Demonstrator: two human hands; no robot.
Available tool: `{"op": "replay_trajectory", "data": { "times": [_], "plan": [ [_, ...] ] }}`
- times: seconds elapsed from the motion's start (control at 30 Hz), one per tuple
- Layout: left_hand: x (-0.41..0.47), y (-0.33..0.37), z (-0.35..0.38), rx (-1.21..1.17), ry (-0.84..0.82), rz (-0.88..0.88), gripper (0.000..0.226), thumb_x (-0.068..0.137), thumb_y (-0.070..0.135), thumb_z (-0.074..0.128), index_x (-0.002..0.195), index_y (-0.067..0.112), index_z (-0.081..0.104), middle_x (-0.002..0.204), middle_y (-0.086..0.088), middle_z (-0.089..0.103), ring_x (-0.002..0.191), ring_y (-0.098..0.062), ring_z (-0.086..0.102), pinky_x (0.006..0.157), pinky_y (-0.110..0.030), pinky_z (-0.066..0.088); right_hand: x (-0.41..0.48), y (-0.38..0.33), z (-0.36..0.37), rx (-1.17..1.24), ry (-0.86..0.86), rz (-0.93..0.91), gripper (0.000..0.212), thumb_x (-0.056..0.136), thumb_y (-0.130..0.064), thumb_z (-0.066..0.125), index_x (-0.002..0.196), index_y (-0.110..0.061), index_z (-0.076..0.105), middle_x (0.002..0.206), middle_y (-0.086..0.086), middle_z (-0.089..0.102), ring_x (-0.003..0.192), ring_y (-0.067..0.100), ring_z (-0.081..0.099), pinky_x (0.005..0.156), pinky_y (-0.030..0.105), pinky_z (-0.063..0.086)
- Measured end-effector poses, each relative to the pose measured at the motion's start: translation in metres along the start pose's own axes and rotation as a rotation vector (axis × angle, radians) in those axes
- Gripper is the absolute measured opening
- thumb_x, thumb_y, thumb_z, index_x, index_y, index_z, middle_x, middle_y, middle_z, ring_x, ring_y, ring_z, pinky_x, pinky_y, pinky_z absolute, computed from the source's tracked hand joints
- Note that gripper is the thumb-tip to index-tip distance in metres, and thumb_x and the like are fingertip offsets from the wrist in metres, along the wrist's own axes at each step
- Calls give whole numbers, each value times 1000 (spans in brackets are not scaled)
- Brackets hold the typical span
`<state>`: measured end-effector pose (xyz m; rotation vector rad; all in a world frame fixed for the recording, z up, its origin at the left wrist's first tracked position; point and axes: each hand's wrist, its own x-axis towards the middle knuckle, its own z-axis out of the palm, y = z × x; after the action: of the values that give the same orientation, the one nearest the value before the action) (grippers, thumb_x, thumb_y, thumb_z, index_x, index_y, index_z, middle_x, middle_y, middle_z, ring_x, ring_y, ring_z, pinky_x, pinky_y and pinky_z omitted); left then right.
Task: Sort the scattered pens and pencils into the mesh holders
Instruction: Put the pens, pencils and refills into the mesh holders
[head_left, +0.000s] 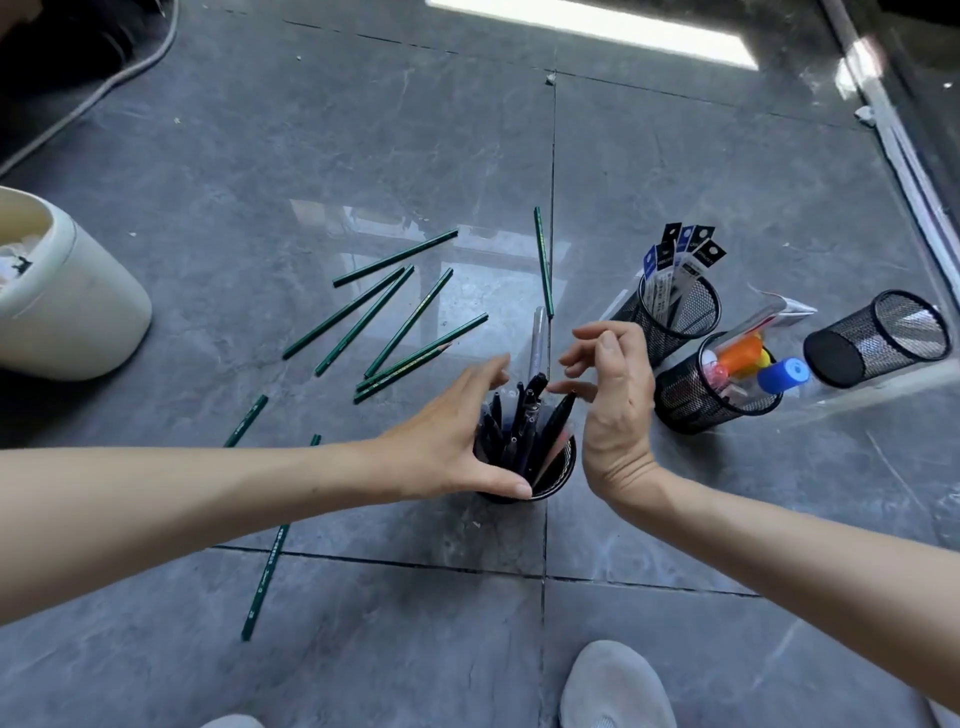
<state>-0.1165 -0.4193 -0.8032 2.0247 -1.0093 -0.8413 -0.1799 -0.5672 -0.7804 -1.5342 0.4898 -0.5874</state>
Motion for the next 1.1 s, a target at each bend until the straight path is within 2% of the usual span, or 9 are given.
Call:
{"op": "replay_trajectory", "data": {
  "times": [0.1, 0.23, 0.33, 0.47, 0.6, 0.73, 0.83, 0.97, 1.1],
  "plan": [
    [4, 1, 8, 119, -20, 94, 108, 67, 53, 77, 147, 21, 13, 143, 2, 29, 133, -10, 27, 109, -24, 25, 9, 0, -1, 42, 42, 121, 24, 89, -39, 38, 89, -18, 50, 74, 8, 52, 54, 6, 52, 42, 27, 50],
    [6, -5, 8, 108, -39, -148, 114, 70, 63, 68, 148, 30, -8, 149, 1, 14, 139, -19, 23, 112, -38, 28, 21, 7, -3, 43, 204, 319, 33, 101, -34, 32, 83, -14, 50, 67, 11, 51, 39, 8, 50, 34, 23, 43],
    [9, -2, 6, 211, -108, -177, 109, 70, 57, 71, 147, 31, 0, 135, 1, 27, 125, -19, 38, 97, -36, 41, 35, 18, -10, 8, 287, 377, 31, 101, -22, 35, 76, -11, 49, 60, 11, 49, 33, 10, 45, 31, 22, 42],
    [18, 3, -3, 174, -225, -339, 47, 78, 28, 67, 116, 22, 42, 93, 1, 61, 73, -17, 63, 60, -27, 52, 61, 43, -27, -470, -32, 394, 22, 93, -14, 46, 76, -7, 59, 66, 13, 57, 44, 15, 48, 40, 25, 42],
    [21, 3, -6, 96, -139, -397, 26, 82, 16, 60, 103, 19, 45, 77, -1, 63, 35, -13, 55, 34, -15, 38, 77, 65, -32, -953, -374, 355, 39, 88, -29, 60, 81, 9, 65, 75, 22, 67, 60, 16, 52, 58, 28, 42],
    [19, 2, -7, 50, -321, -393, 18, 81, 9, 55, 97, 17, 52, 72, -9, 68, 42, -18, 59, 36, -19, 40, 88, 75, -24, -1037, -437, 346, 58, 83, -47, 66, 43, -16, 37, 40, -3, 36, 40, 14, 34, 47, 25, 28],
    [20, -5, -14, 45, -145, -424, 19, 81, 8, 54, 97, 18, 56, 83, -12, 68, 58, -25, 66, 44, -29, 51, 95, 75, -14, -1131, -458, 354, 55, 80, -51, 68, 48, -19, 36, 44, -5, 37, 41, 15, 35, 46, 26, 26],
    [19, -11, -14, -197, -27, -392, 21, 82, 5, 49, 85, 25, 56, 68, -10, 64, 47, -23, 62, 41, -29, 49, 98, 78, -6, -1094, -461, 398, 42, 76, -25, 72, 51, -15, 40, 50, 1, 41, 49, 19, 42, 51, 28, 35],
    [21, -13, -19, -273, 128, -408, 14, 91, 23, 43, 93, 35, 51, 58, 1, 63, 45, -18, 63, 37, -22, 42, 87, 77, -8, -1090, -412, 368, 42, 70, -21, 71, 42, -15, 40, 35, -6, 37, 38, 10, 36, 40, 24, 25]
  ]
}}
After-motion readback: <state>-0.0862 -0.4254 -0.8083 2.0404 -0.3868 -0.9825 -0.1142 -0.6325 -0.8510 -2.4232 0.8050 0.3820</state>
